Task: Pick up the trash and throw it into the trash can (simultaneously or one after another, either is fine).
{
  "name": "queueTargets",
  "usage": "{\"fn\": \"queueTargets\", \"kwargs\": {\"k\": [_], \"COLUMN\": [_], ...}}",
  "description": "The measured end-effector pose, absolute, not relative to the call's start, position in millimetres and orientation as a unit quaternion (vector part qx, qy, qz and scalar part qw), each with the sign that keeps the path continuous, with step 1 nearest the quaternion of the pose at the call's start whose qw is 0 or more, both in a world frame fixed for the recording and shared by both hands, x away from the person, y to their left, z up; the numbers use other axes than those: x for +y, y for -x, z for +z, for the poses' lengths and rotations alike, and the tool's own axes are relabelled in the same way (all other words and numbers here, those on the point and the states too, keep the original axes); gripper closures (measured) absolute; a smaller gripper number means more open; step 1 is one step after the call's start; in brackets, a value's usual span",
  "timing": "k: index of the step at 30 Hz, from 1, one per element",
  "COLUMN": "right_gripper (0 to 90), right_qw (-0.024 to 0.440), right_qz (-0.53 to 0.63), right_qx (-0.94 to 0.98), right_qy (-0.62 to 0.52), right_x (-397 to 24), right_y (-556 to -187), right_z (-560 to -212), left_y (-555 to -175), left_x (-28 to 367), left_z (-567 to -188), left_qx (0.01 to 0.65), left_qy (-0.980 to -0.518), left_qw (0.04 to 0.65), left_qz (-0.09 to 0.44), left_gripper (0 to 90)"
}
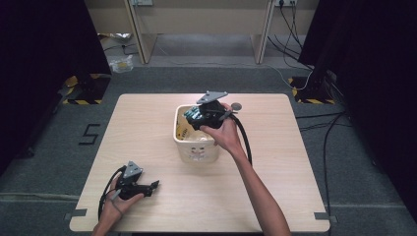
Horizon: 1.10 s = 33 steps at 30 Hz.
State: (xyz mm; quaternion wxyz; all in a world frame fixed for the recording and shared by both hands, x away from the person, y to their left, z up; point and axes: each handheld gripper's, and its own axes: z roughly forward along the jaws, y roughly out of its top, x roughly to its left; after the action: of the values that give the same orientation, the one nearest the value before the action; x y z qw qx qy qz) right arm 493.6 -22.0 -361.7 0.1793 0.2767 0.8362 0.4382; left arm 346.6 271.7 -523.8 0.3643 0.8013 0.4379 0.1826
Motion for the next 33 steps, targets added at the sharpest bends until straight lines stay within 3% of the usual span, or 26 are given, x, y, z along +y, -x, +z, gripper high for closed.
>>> {"fn": "queueTargets", "kwargs": {"k": [33], "right_gripper": [33.3], "right_qw": [0.149], "right_qz": [0.389], "right_qx": [0.861], "right_qy": [-0.291], "right_x": [-15.5], "right_y": [-503.1], "right_z": [-377.6], "left_y": [-346.7], "left_x": [271.7], "left_z": [-523.8], "left_qx": [0.438], "left_qy": [-0.801], "left_qw": [0.365], "left_qz": [0.183], "left_gripper": [14.4]}}
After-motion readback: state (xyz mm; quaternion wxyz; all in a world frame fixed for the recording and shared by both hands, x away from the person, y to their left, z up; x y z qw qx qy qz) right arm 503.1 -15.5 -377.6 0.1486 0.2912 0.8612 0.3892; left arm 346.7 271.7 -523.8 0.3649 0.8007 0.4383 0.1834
